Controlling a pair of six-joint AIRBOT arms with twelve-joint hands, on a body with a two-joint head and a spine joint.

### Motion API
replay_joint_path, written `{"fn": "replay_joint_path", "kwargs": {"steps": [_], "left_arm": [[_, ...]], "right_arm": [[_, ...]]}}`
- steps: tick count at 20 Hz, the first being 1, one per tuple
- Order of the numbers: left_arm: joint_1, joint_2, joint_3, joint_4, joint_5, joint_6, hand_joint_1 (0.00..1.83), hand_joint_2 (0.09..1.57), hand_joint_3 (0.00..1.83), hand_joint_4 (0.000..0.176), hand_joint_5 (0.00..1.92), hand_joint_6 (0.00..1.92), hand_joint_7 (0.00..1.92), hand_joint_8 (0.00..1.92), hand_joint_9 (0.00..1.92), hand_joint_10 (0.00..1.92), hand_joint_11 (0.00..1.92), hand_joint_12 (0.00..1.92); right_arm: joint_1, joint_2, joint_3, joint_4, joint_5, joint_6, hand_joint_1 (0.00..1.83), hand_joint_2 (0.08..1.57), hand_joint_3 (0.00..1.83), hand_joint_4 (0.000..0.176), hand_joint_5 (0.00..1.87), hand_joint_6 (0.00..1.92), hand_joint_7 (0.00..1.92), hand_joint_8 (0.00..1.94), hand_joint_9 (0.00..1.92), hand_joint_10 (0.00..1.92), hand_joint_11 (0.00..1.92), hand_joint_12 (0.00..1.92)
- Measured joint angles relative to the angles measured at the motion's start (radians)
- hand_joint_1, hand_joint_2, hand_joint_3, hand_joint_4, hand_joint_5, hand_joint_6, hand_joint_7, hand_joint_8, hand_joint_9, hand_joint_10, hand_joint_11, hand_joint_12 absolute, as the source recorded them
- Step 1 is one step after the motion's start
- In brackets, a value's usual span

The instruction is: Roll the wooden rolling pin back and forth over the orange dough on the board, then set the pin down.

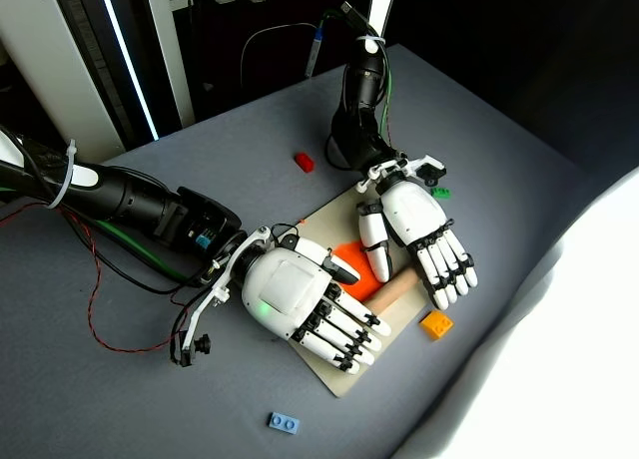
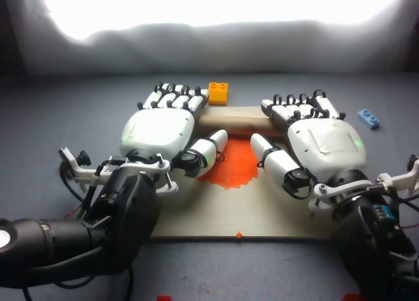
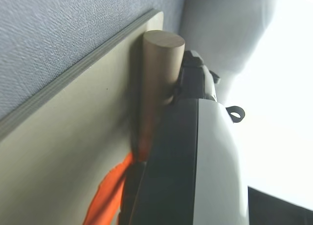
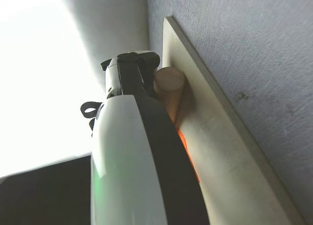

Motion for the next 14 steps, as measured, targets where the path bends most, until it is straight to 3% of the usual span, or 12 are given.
{"fn": "replay_joint_path", "kwargs": {"steps": [14], "left_arm": [[0.04,0.058,-0.086,0.031,-0.031,0.005,0.0,1.47,0.0,0.0,0.19,0.0,0.24,0.0,0.19,0.0,0.0,0.15]], "right_arm": [[-0.024,0.01,-0.045,-0.005,0.042,-0.043,0.0,1.53,0.0,0.0,0.39,0.0,0.44,0.0,0.41,0.0,0.0,0.95]]}}
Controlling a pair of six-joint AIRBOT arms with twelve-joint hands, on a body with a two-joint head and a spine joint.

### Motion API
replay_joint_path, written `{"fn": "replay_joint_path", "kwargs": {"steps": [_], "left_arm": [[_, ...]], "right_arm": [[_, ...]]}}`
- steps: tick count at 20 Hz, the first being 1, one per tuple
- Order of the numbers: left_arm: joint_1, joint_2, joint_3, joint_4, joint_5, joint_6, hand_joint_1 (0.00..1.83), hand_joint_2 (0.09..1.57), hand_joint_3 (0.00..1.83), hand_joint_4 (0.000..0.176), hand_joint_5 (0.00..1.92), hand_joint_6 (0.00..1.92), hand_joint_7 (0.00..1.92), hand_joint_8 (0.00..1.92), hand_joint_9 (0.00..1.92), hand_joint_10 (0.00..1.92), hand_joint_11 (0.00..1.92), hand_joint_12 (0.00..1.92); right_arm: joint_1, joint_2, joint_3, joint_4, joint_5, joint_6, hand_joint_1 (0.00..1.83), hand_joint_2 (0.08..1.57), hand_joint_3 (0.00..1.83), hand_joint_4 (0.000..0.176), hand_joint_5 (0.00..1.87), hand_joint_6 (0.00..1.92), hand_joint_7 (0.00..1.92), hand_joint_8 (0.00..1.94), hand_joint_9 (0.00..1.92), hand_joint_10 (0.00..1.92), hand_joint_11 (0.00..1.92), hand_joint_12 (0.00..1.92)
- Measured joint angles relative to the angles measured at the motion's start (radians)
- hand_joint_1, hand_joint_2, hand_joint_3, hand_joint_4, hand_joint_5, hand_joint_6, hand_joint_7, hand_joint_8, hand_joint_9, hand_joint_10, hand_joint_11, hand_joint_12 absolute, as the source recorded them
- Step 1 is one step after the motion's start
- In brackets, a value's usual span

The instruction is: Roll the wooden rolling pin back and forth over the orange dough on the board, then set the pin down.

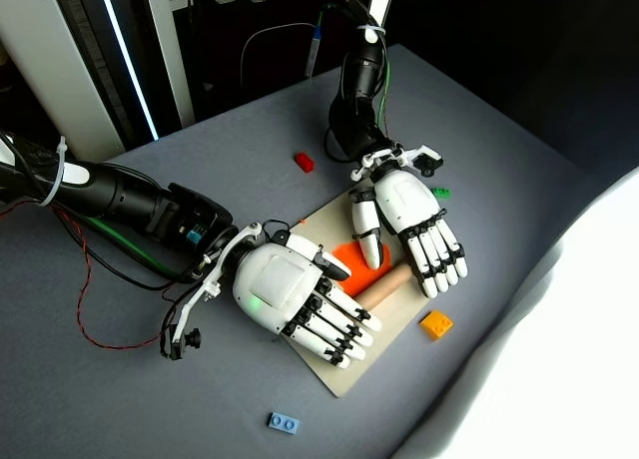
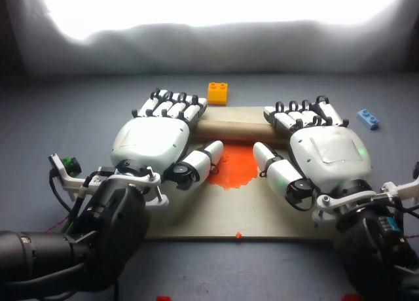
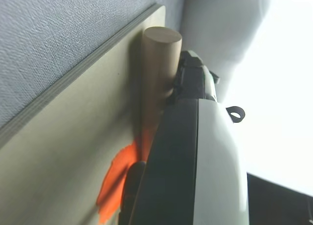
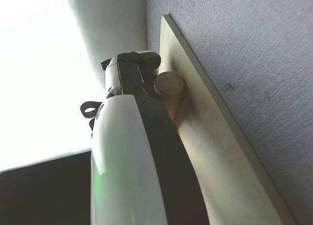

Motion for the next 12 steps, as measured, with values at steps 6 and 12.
{"fn": "replay_joint_path", "kwargs": {"steps": [6,12], "left_arm": [[0.005,0.024,-0.037,-0.011,-0.004,0.0,0.0,1.47,0.0,0.0,0.19,0.0,0.25,0.0,0.21,0.0,0.0,0.23],[0.023,0.046,-0.07,-0.006,-0.021,-0.002,0.0,1.47,0.0,0.0,0.18,0.0,0.25,0.0,0.2,0.0,0.0,0.25]], "right_arm": [[-0.004,0.002,-0.018,0.003,0.016,-0.014,0.0,1.52,0.0,0.0,0.38,0.01,0.44,0.0,0.41,0.01,0.0,0.93],[-0.011,0.002,-0.047,0.008,0.043,-0.035,0.0,1.52,0.0,0.0,0.38,0.0,0.45,0.0,0.41,0.0,0.0,0.91]]}}
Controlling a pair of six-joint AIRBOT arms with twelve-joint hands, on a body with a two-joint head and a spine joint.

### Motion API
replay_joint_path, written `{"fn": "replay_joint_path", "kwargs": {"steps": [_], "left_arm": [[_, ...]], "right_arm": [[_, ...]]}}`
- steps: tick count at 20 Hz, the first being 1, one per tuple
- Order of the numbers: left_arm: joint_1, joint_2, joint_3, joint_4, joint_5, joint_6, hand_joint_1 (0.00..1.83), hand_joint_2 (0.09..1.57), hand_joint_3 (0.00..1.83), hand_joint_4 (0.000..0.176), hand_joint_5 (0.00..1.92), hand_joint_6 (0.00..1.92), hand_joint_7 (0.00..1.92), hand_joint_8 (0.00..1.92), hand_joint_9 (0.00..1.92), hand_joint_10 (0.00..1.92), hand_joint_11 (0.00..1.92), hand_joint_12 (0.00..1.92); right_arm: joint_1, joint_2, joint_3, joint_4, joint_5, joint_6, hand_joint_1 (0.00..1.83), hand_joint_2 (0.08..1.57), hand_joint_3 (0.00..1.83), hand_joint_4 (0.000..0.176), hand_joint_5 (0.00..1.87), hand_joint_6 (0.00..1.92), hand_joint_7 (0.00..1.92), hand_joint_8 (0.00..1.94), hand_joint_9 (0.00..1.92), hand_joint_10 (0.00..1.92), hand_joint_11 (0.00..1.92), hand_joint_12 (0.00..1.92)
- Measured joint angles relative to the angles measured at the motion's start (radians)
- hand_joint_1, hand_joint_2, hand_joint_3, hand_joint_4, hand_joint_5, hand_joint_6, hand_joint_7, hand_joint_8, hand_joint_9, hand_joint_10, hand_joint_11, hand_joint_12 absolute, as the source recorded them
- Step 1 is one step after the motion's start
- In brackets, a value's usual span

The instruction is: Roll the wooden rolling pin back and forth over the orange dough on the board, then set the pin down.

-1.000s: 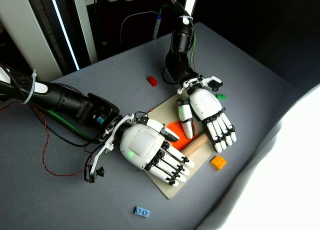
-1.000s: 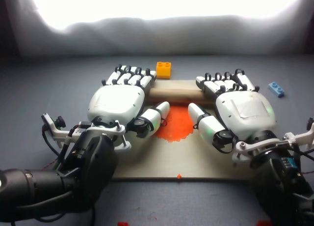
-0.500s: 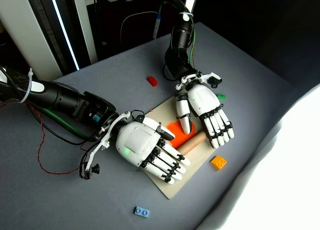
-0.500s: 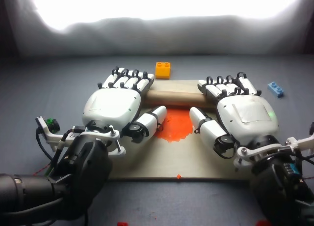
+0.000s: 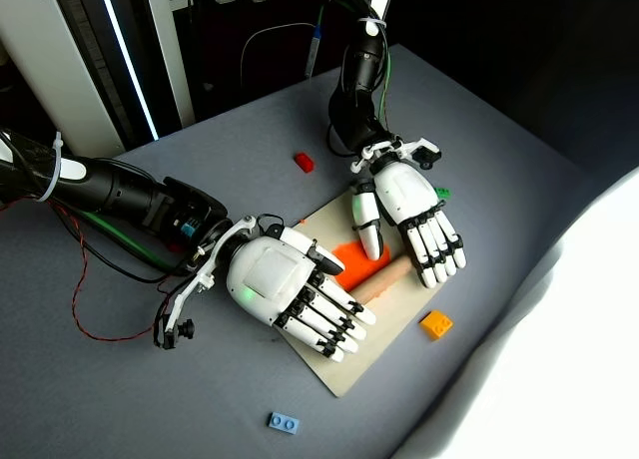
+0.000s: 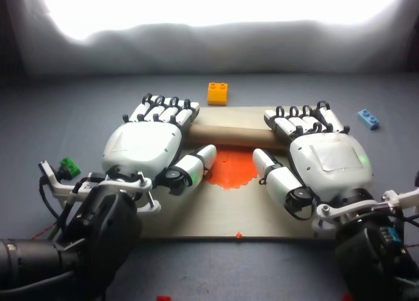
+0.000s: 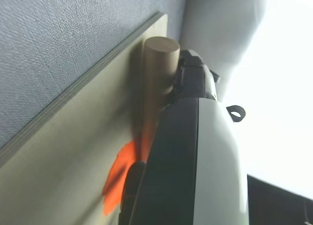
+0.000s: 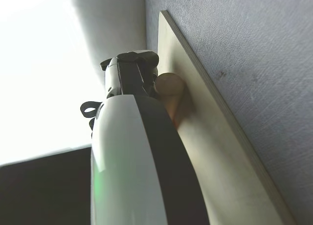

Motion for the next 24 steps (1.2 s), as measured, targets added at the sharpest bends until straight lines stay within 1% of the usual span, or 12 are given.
{"fn": "replay_joint_path", "kwargs": {"steps": [6,8,9,11,13,14,15,17,19,20,23,24], "left_arm": [[0.027,0.012,-0.028,0.016,-0.033,-0.019,0.0,1.47,0.0,0.0,0.18,0.0,0.25,0.0,0.22,0.0,0.0,0.27],[0.031,0.015,-0.029,0.029,-0.032,-0.022,0.0,1.47,0.0,0.0,0.18,0.0,0.24,0.0,0.21,0.0,0.0,0.26],[0.032,0.015,-0.029,0.037,-0.033,-0.023,0.0,1.47,0.0,0.0,0.2,0.01,0.26,0.0,0.23,0.0,0.0,0.3],[0.033,0.016,-0.031,0.042,-0.032,-0.026,0.0,1.47,0.0,0.0,0.2,0.0,0.26,0.0,0.23,0.0,0.0,0.32],[0.039,0.023,-0.044,0.049,-0.035,-0.028,0.0,1.47,0.0,0.0,0.17,0.0,0.22,0.0,0.19,0.0,0.0,0.28],[0.041,0.026,-0.051,0.05,-0.035,-0.028,0.0,1.47,0.0,0.0,0.17,0.0,0.22,0.0,0.19,0.0,0.0,0.28],[0.046,0.031,-0.059,0.055,-0.034,-0.029,0.0,1.47,0.0,0.0,0.21,0.01,0.26,0.0,0.23,0.01,0.0,0.43],[0.051,0.039,-0.07,0.061,-0.035,-0.029,0.0,1.47,0.0,0.0,0.2,0.0,0.25,0.0,0.21,0.0,0.0,0.42],[0.055,0.049,-0.082,0.065,-0.034,-0.03,0.0,1.47,0.0,0.0,0.18,0.0,0.23,0.0,0.18,0.0,0.0,0.36],[0.06,0.056,-0.092,0.073,-0.034,-0.031,0.0,1.48,0.0,0.0,0.18,0.0,0.25,0.0,0.19,0.01,0.0,0.41],[0.064,0.06,-0.095,0.084,-0.035,-0.031,0.0,1.48,0.0,0.0,0.22,0.01,0.28,0.01,0.22,0.01,0.0,0.37],[0.066,0.064,-0.102,0.084,-0.034,-0.031,0.0,1.47,0.0,0.0,0.16,0.0,0.26,0.0,0.21,0.0,0.0,0.34]], "right_arm": [[-0.007,0.0,-0.02,-0.002,0.019,-0.024,0.0,1.52,0.0,0.0,0.41,0.01,0.48,0.01,0.43,0.01,0.0,0.96],[-0.012,0.002,-0.027,-0.006,0.026,-0.03,0.0,1.51,0.0,0.0,0.4,0.01,0.47,0.0,0.43,0.0,0.0,0.94],[-0.018,0.002,-0.032,-0.006,0.033,-0.034,0.0,1.51,0.0,0.0,0.39,0.0,0.45,0.0,0.42,0.0,0.0,0.92],[-0.02,0.002,-0.041,-0.005,0.042,-0.043,0.0,1.51,0.0,0.0,0.4,0.0,0.46,0.0,0.42,0.0,0.0,0.92],[-0.024,0.002,-0.052,-0.003,0.052,-0.053,0.0,1.53,0.01,0.0,0.38,0.0,0.42,0.0,0.39,0.0,0.0,0.84],[-0.025,0.002,-0.053,-0.006,0.054,-0.059,0.0,1.54,0.01,0.0,0.38,0.0,0.43,0.0,0.39,0.0,0.0,0.84],[-0.026,0.002,-0.055,-0.004,0.055,-0.064,0.0,1.54,0.01,0.0,0.38,0.0,0.43,0.0,0.39,0.0,0.0,0.86],[-0.028,0.002,-0.06,-0.003,0.057,-0.071,0.0,1.54,0.01,0.0,0.39,0.0,0.43,0.0,0.4,0.01,0.0,0.89],[-0.032,0.004,-0.066,-0.006,0.061,-0.076,0.0,1.54,0.0,0.0,0.42,0.01,0.47,0.01,0.45,0.02,0.0,0.94],[-0.032,0.005,-0.069,-0.006,0.064,-0.079,0.0,1.55,0.0,0.0,0.43,0.01,0.48,0.01,0.44,0.01,0.0,0.92],[-0.032,0.005,-0.072,-0.005,0.068,-0.09,0.0,1.54,0.0,0.0,0.42,0.01,0.47,0.0,0.42,0.0,0.0,0.91],[-0.032,0.005,-0.077,-0.003,0.072,-0.097,0.0,1.53,0.0,0.0,0.43,0.01,0.49,0.01,0.44,0.01,0.0,0.94]]}}
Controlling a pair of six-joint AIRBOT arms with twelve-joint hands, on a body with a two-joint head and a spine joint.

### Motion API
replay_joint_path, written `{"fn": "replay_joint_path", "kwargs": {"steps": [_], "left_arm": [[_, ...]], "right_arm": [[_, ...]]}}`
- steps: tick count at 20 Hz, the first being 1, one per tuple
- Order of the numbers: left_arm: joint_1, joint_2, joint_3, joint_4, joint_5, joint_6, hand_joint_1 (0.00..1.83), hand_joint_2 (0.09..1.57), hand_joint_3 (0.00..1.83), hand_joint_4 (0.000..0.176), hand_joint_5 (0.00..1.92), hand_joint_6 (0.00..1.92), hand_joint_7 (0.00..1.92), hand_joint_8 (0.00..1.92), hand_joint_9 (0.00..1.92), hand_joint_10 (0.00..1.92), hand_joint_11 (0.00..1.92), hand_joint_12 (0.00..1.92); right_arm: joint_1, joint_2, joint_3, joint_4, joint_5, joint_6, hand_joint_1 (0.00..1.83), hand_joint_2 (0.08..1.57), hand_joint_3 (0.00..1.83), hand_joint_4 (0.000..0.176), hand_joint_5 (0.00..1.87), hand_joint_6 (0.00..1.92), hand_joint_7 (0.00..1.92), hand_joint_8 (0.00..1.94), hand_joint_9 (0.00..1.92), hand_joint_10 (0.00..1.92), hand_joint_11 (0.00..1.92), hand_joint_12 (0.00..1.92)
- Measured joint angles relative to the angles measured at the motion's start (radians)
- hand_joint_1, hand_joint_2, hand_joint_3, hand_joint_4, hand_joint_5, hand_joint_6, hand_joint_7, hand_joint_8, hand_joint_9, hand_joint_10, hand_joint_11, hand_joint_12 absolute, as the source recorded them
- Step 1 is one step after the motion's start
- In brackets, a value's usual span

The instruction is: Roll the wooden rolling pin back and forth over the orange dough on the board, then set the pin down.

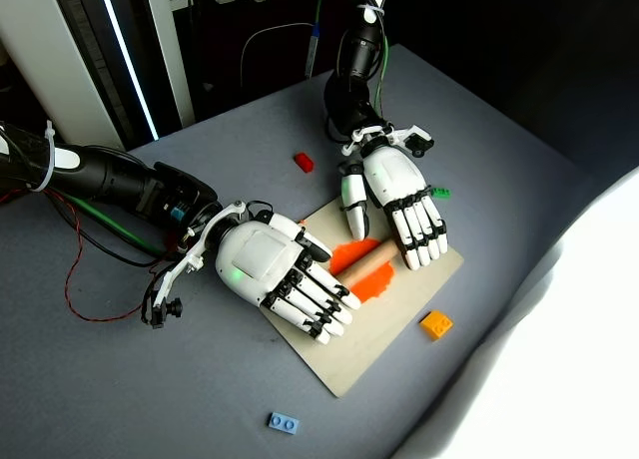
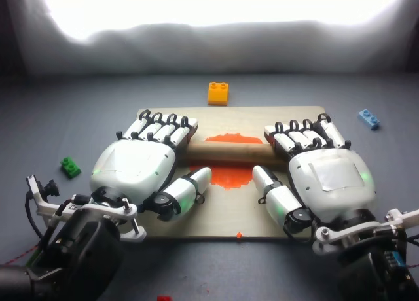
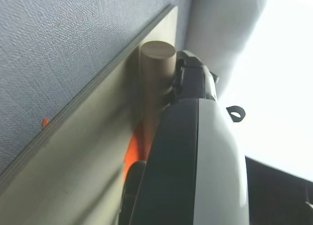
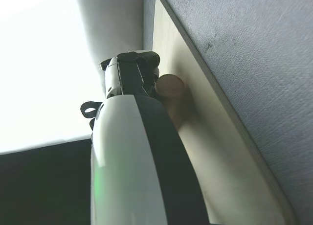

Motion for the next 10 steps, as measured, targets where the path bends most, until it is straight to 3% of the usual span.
{"fn": "replay_joint_path", "kwargs": {"steps": [4,6,7,10], "left_arm": [[0.009,0.008,-0.013,0.021,0.0,0.001,0.0,1.47,0.0,0.0,0.18,0.0,0.26,0.0,0.22,0.0,0.0,0.37],[0.011,0.014,-0.021,0.028,0.003,0.0,0.0,1.47,0.0,0.0,0.18,0.0,0.26,0.0,0.2,0.0,0.0,0.33],[0.012,0.019,-0.028,0.03,0.005,0.001,0.0,1.47,0.0,0.0,0.17,0.0,0.22,0.0,0.16,0.0,0.0,0.2],[0.021,0.027,-0.041,0.033,0.005,0.006,0.0,1.47,0.0,0.0,0.17,0.0,0.2,0.0,0.14,0.0,0.0,0.18]], "right_arm": [[-0.011,0.001,-0.014,-0.003,0.011,-0.006,0.0,1.53,0.0,0.0,0.43,0.0,0.46,0.0,0.43,0.0,0.0,0.96],[-0.011,0.005,-0.026,0.003,0.014,-0.008,0.0,1.53,0.0,0.0,0.43,0.0,0.48,0.0,0.44,0.01,0.0,0.94],[-0.011,0.005,-0.031,0.006,0.015,-0.01,0.0,1.53,0.0,0.0,0.43,0.0,0.48,0.0,0.44,0.0,0.0,0.94],[-0.011,0.006,-0.038,0.006,0.019,-0.018,0.0,1.53,0.0,0.0,0.43,0.0,0.47,0.0,0.43,0.0,0.0,0.94]]}}
